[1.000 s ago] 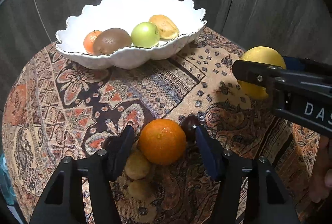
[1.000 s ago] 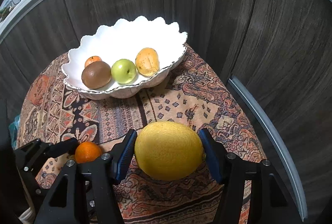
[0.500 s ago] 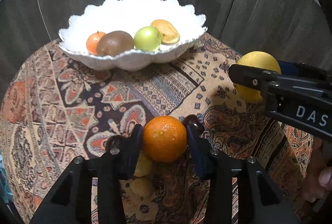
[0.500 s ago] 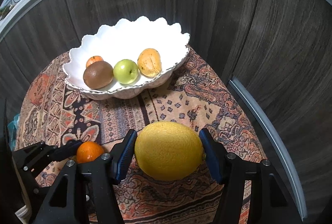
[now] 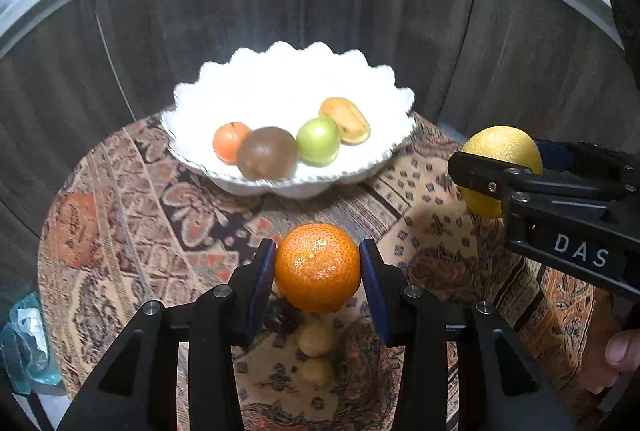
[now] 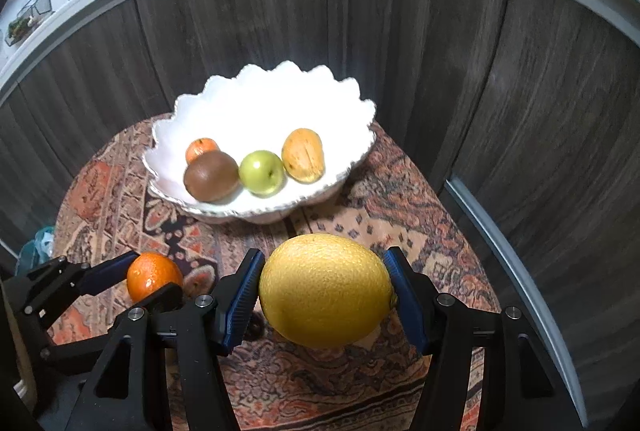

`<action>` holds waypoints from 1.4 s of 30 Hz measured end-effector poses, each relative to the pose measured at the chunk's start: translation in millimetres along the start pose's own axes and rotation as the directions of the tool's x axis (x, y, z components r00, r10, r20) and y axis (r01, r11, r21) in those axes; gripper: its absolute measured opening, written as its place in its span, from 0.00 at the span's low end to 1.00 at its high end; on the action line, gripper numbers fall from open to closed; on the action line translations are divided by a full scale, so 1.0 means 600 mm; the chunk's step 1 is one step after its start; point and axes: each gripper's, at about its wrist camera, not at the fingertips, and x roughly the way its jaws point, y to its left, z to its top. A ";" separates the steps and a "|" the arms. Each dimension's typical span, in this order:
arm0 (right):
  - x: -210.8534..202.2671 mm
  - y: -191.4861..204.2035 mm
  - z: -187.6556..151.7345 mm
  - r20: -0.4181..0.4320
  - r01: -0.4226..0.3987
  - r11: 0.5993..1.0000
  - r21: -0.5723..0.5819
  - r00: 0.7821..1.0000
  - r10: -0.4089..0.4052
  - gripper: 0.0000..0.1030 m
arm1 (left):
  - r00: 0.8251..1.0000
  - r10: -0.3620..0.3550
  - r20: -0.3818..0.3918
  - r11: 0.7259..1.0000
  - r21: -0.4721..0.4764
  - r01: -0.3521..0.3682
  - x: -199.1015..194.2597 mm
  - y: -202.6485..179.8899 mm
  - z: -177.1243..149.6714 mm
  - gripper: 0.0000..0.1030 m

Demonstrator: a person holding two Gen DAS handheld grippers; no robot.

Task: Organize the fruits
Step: 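Carry the lemon and tangerine over the white bowl and open both tools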

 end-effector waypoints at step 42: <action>0.241 -0.007 0.247 -0.037 -0.046 0.999 -0.024 0.998 0.045 0.60 | 0.999 0.043 0.015 0.999 -0.026 -0.042 0.225 0.129 0.263 0.41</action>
